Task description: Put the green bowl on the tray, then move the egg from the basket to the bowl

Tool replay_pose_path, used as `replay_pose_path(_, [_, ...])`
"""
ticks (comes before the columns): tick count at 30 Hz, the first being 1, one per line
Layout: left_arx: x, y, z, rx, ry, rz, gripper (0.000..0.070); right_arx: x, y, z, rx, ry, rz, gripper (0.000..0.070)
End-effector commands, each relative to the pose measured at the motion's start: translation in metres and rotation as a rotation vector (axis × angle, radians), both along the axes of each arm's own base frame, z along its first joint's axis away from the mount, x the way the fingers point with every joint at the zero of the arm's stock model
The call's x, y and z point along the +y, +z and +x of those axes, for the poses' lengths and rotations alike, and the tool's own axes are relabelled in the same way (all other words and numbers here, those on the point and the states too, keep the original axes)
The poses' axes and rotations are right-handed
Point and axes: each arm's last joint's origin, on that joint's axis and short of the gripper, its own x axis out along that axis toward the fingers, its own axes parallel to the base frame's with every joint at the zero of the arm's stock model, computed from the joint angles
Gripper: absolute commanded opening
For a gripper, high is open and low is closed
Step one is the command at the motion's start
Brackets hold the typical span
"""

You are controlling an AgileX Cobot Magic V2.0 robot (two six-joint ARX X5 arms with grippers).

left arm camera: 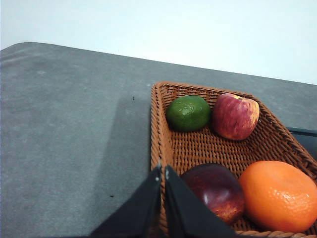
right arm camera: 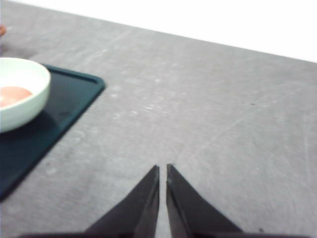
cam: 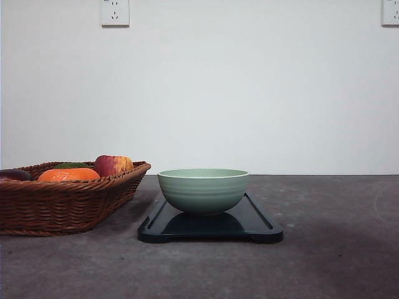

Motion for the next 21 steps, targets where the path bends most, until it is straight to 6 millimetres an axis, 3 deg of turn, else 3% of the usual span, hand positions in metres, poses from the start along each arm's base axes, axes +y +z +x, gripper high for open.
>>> replay_pose_path(1, [0.000, -0.006, 0.001, 0.011, 0.005, -0.001, 0.0000, -0.002, -0.002, -0.003, -0.041, -0.015, 0.008, 0.0017])
replay_pose_path(6, [0.000, -0.006, 0.001, 0.011, 0.005, -0.001, 0.0000, -0.007, -0.011, -0.011, -0.091, -0.052, 0.013, 0.0017])
replay_pose_path(21, [0.000, -0.006, 0.001, 0.010, 0.005, -0.001, 0.0000, -0.012, -0.008, -0.019, -0.147, -0.098, 0.014, 0.0017])
